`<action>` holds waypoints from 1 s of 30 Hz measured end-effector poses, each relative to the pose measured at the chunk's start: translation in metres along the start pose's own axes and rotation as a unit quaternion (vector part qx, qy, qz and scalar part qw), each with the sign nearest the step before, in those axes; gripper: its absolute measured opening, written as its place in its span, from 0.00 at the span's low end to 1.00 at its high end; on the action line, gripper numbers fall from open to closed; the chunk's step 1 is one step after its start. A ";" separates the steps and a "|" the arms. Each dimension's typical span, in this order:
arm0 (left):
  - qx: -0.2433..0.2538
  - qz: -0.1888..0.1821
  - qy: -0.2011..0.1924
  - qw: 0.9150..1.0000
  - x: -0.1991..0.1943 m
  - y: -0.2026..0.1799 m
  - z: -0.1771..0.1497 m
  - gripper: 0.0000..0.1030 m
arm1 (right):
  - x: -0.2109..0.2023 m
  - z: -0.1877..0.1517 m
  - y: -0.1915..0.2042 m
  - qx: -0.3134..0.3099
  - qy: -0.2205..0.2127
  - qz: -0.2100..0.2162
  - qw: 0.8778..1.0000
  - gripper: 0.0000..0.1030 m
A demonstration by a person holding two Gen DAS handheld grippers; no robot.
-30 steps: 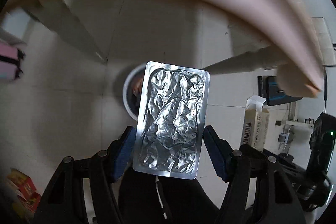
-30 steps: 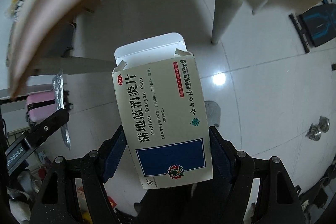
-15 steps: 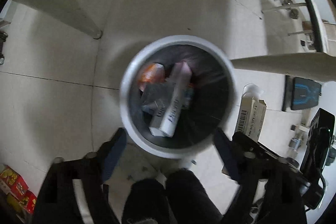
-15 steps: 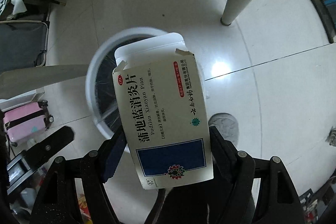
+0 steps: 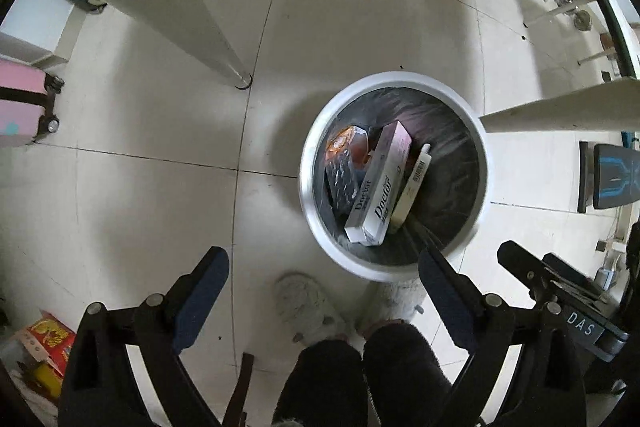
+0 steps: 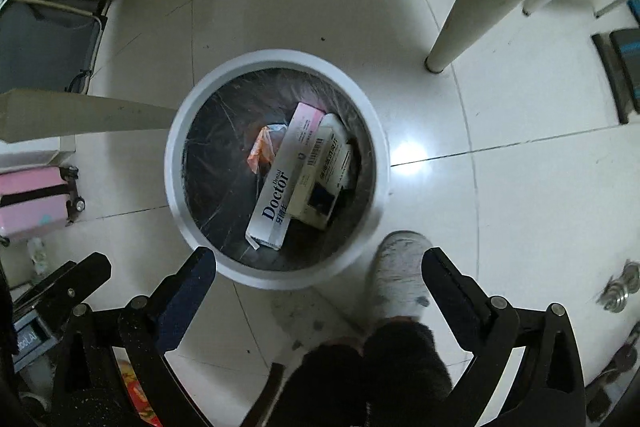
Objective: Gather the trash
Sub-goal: 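Carry both items over the trash bin and open both tools to drop them, then move both tools back over the table toward the remaining items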
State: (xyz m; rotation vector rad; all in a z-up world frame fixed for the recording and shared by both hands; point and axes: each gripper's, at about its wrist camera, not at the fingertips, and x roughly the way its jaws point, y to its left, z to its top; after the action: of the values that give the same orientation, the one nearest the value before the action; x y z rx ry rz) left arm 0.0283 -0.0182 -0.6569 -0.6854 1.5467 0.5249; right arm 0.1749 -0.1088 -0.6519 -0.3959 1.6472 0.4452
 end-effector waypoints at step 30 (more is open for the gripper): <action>0.016 -0.004 -0.101 0.995 -0.299 -0.024 -0.065 0.94 | -0.366 -0.077 0.054 -0.053 -0.067 0.016 0.996 1.00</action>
State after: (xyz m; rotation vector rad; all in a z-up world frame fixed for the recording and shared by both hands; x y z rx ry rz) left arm 0.0046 -0.0460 -0.3520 -0.5952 1.3592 0.5450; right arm 0.1257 -0.1003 -0.2772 -0.4107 1.5056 0.5731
